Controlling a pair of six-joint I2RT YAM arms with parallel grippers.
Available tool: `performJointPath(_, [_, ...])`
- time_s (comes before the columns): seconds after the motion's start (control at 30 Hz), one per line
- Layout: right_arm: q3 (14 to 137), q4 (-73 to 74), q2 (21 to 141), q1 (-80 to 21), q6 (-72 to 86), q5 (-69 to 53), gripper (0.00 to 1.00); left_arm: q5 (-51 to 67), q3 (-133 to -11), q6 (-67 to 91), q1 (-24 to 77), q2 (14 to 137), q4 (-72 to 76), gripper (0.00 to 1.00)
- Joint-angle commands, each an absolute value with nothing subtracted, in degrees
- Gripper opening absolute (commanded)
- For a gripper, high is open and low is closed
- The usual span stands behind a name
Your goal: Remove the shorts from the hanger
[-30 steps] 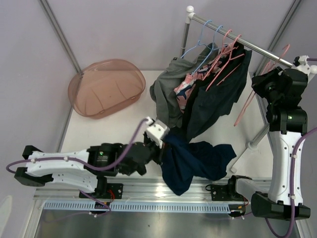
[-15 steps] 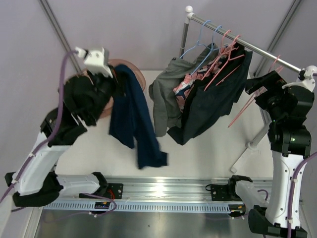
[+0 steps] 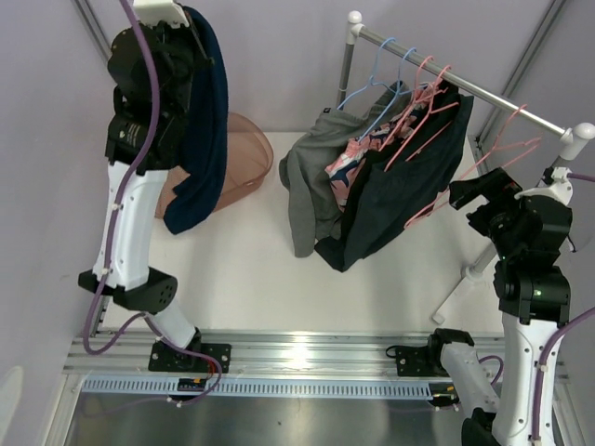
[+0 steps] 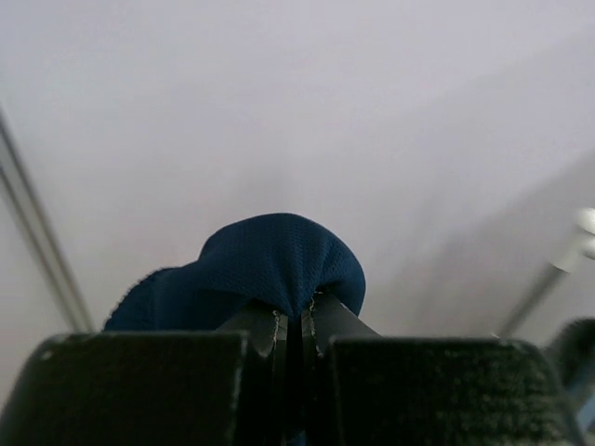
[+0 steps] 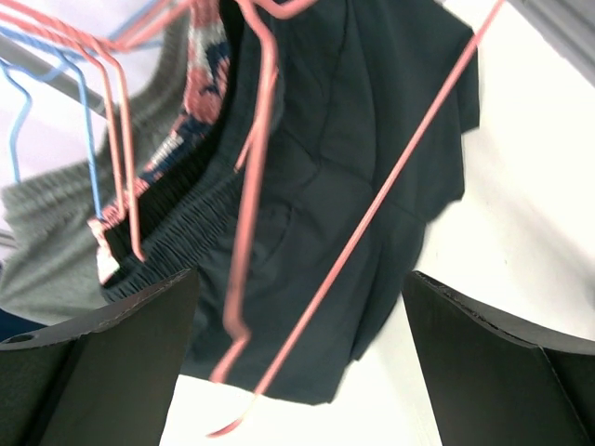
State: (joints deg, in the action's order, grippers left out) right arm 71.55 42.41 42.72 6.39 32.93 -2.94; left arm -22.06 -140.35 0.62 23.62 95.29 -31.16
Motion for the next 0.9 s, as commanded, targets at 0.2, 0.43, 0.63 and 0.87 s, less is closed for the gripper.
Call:
performJointPath(0.2, [71.6, 42.0, 40.8, 4.4, 31.3, -1.6, 0.99, -32.0, -128.5, -7.8, 18.2, 98.8, -11.0, 0.01])
performJointPath(0.43, [79.6, 45.8, 38.7, 4.3, 31.7, -0.1, 0.99, -36.6, -109.3, -0.5, 16.2, 98.3, -15.3, 0.99])
performJointPath(0.63, [83.9, 46.2, 38.9, 4.2, 35.6, -2.1, 0.99, -30.9, -101.9, 11.3, 14.9, 92.1, -24.2, 0.99])
performJointPath(0.87, [81.8, 37.2, 44.2, 4.2, 40.2, -12.6, 0.98, -18.4, -88.3, 15.8, 14.9, 75.1, -26.6, 0.99])
